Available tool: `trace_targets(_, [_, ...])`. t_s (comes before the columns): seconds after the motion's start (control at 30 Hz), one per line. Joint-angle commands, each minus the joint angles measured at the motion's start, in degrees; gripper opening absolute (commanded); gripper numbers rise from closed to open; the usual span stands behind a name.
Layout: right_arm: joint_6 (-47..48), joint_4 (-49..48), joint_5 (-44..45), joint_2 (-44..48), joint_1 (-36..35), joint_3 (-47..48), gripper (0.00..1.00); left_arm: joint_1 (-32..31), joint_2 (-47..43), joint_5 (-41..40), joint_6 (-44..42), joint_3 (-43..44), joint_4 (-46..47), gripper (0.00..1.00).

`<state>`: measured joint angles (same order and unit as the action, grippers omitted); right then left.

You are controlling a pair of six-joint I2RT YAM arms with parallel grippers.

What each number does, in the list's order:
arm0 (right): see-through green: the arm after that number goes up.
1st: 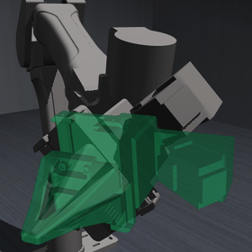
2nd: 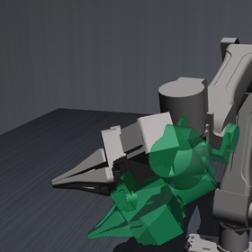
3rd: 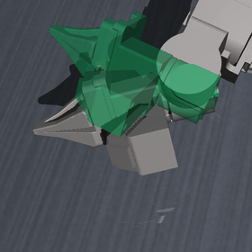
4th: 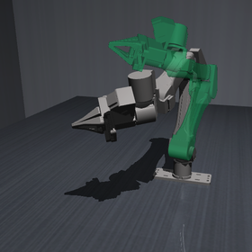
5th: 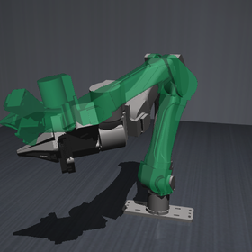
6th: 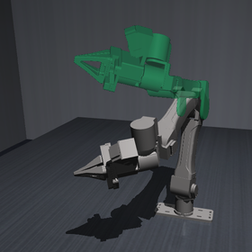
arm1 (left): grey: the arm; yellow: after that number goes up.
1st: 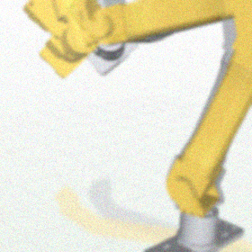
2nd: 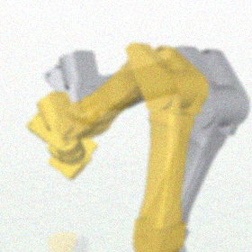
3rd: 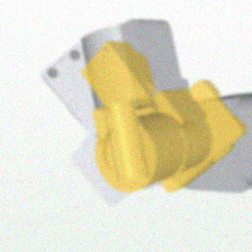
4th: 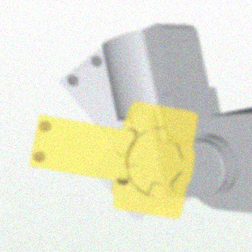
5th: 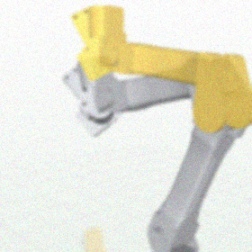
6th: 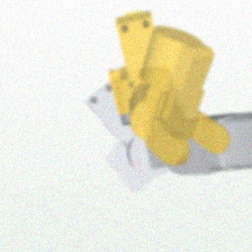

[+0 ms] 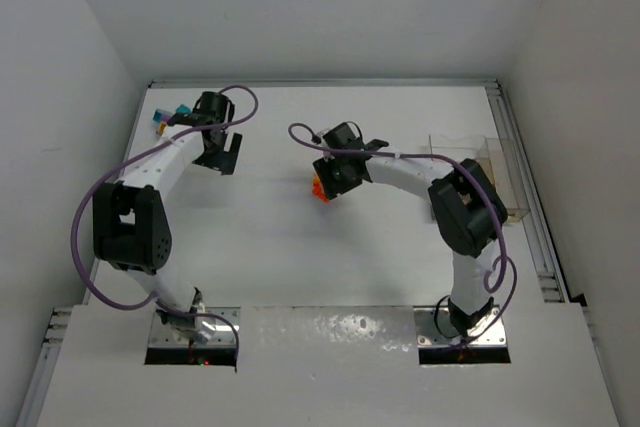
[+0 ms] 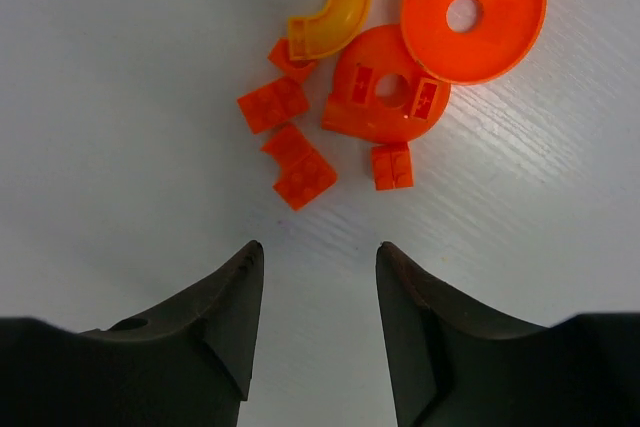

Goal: Sort the legos into containers by color

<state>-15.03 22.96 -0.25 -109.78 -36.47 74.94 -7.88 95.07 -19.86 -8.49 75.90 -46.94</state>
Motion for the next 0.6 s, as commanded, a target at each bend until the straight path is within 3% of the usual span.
trace_targets(0.0, [-1.5, 0.9, 0.1, -2.4, 0.8, 4.2, 0.48, -0.3, -0.6, -2.8, 1.1, 1.1, 1.0, 1.0])
trace_targets(0.17, [-3.2, 1.1, 6.4, -4.5, 0.6, 6.1, 0.39, -0.3, -0.3, -3.0, 1.3, 1.7, 0.8, 1.0])
trace_targets(0.57, [-2.3, 4.1, 7.5, -10.4, 0.7, 9.6, 0.39, -0.3, 0.0, -4.9, 1.5, 2.4, 0.5, 1.0])
